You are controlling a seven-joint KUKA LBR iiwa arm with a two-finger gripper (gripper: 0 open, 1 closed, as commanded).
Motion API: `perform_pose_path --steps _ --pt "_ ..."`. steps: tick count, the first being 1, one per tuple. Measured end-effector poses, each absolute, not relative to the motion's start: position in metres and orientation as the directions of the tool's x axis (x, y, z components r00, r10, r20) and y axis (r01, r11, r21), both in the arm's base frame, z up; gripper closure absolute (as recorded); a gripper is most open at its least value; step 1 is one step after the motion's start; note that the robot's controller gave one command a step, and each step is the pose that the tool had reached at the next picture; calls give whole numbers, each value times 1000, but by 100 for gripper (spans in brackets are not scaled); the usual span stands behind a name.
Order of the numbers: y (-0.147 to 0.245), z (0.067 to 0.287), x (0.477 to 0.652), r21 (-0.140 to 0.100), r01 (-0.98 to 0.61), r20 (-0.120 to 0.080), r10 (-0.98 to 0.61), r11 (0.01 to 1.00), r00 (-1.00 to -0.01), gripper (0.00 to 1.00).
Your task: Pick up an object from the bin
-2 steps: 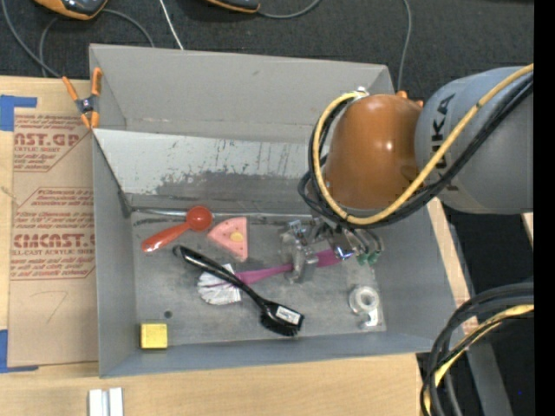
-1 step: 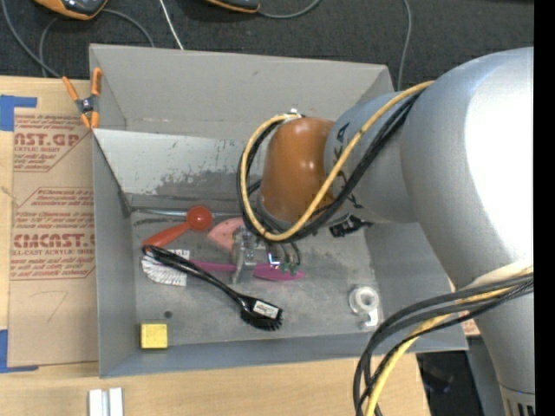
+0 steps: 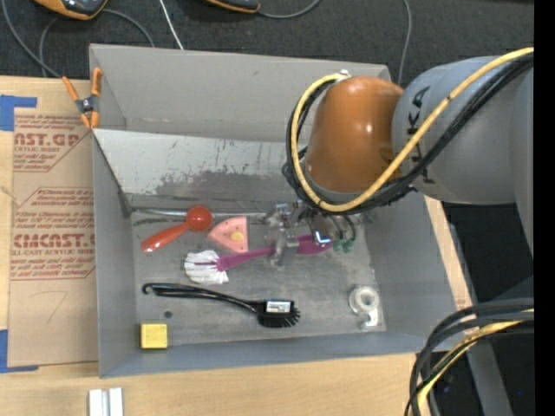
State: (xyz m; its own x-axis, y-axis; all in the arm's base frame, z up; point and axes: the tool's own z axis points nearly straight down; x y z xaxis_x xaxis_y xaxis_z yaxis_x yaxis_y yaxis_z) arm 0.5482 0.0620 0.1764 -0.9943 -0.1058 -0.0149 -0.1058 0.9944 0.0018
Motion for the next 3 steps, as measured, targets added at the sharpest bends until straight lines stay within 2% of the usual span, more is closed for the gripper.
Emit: perform_pose_path --steps 1,2,3 --pt "64 192 554 0 -110 -32 -110 994 -993 100" --pt "74 164 556 5 39 -23 39 999 -999 100" --pt "74 197 556 3 -11 -20 -11 1000 -1000 100"
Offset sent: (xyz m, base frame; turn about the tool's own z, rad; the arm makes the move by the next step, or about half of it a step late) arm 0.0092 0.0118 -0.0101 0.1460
